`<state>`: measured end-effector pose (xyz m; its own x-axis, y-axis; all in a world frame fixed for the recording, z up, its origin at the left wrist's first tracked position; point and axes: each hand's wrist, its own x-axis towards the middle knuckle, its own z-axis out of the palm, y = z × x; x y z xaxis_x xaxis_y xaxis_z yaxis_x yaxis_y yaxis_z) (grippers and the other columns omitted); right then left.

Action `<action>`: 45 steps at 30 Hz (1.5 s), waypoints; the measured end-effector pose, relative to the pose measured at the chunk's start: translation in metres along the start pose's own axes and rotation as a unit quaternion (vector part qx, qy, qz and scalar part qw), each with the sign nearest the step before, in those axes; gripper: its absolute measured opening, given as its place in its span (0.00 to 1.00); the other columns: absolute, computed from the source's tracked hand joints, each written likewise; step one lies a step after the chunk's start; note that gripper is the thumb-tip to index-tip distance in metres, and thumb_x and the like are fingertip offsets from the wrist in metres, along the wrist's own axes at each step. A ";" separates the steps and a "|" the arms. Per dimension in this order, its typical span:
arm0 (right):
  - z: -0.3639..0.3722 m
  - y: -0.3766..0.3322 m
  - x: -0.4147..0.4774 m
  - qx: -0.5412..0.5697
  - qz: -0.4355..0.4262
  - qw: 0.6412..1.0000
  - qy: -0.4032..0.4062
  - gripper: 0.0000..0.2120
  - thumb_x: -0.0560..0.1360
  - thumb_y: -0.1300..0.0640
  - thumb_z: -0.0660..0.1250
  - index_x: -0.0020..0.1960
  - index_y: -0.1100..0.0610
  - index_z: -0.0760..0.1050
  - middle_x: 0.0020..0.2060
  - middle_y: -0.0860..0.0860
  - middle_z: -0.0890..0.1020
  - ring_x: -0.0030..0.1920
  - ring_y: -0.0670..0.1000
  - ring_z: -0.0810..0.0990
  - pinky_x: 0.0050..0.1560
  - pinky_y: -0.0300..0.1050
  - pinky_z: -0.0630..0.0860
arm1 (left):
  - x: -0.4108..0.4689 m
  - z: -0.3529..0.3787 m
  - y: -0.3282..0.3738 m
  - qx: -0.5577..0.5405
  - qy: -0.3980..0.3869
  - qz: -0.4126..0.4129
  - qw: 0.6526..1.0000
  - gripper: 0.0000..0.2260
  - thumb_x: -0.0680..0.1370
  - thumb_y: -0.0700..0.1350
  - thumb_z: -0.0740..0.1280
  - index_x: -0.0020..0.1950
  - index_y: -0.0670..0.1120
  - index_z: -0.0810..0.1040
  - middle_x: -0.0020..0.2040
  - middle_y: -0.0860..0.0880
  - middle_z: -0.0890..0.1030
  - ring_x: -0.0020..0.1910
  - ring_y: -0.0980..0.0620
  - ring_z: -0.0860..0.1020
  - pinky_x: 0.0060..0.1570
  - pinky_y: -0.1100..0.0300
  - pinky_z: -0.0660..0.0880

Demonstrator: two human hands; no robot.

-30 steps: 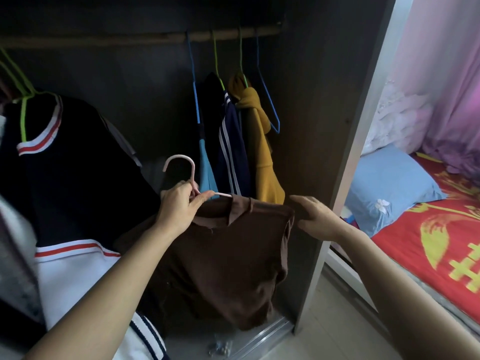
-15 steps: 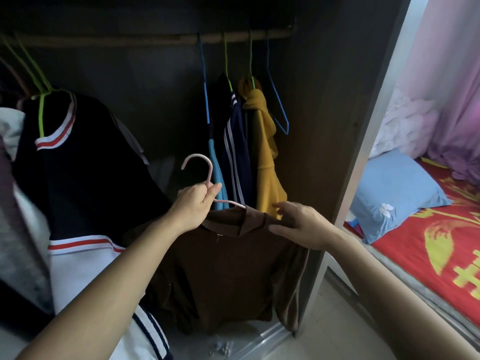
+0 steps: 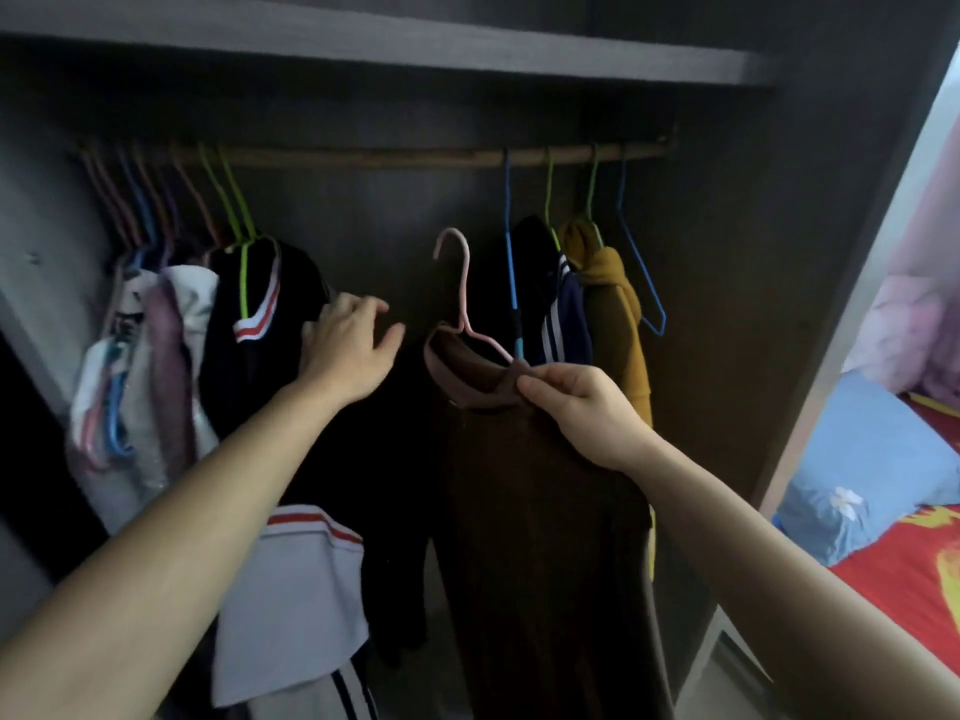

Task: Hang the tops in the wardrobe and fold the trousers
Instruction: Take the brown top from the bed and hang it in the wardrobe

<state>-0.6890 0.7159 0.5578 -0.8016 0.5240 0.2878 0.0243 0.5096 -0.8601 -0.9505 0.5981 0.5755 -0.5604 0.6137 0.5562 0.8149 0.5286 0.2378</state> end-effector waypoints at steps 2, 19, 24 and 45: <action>0.010 -0.018 0.019 0.027 0.000 0.999 0.033 0.10 0.82 0.54 0.63 0.54 0.55 0.83 0.44 0.54 0.86 0.46 0.54 0.85 0.56 0.57 0.81 | 0.009 -0.012 -0.023 0.068 0.000 -0.040 0.997 0.21 0.78 0.57 0.63 0.67 0.47 0.72 0.66 0.41 0.72 0.66 0.38 0.69 0.63 0.44 0.66; 0.037 -0.052 0.176 0.020 -0.025 0.989 0.145 0.12 0.81 0.53 0.63 0.56 0.56 0.83 0.46 0.53 0.86 0.50 0.54 0.83 0.54 0.53 0.78 | 0.116 -0.070 -0.016 0.165 0.039 0.031 0.985 0.40 0.76 0.55 0.66 0.80 0.49 0.46 0.80 0.45 0.39 0.79 0.41 0.42 0.71 0.34 0.54; 0.047 -0.027 0.183 0.026 0.010 0.994 0.105 0.14 0.81 0.50 0.64 0.64 0.54 0.76 0.50 0.48 0.83 0.49 0.47 0.82 0.45 0.40 0.76 | 0.126 -0.056 -0.036 0.184 0.031 0.016 0.982 0.36 0.72 0.53 0.69 0.78 0.49 0.59 0.80 0.49 0.39 0.78 0.46 0.37 0.69 0.32 0.57; 0.047 0.061 0.011 -0.224 -0.049 0.939 0.256 0.17 0.82 0.50 0.61 0.68 0.53 0.74 0.59 0.48 0.79 0.61 0.48 0.77 0.60 0.48 0.76 | -0.004 0.015 0.035 -0.018 0.095 0.034 0.995 0.27 0.81 0.60 0.52 0.77 0.49 0.63 0.80 0.45 0.55 0.78 0.41 0.51 0.71 0.37 0.56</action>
<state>-0.7244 0.7201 0.4886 -0.4236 0.6606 0.6199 0.3053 0.7483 -0.5889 -0.9216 0.6229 0.5693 -0.4686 0.5233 0.7117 0.8566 0.4662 0.2212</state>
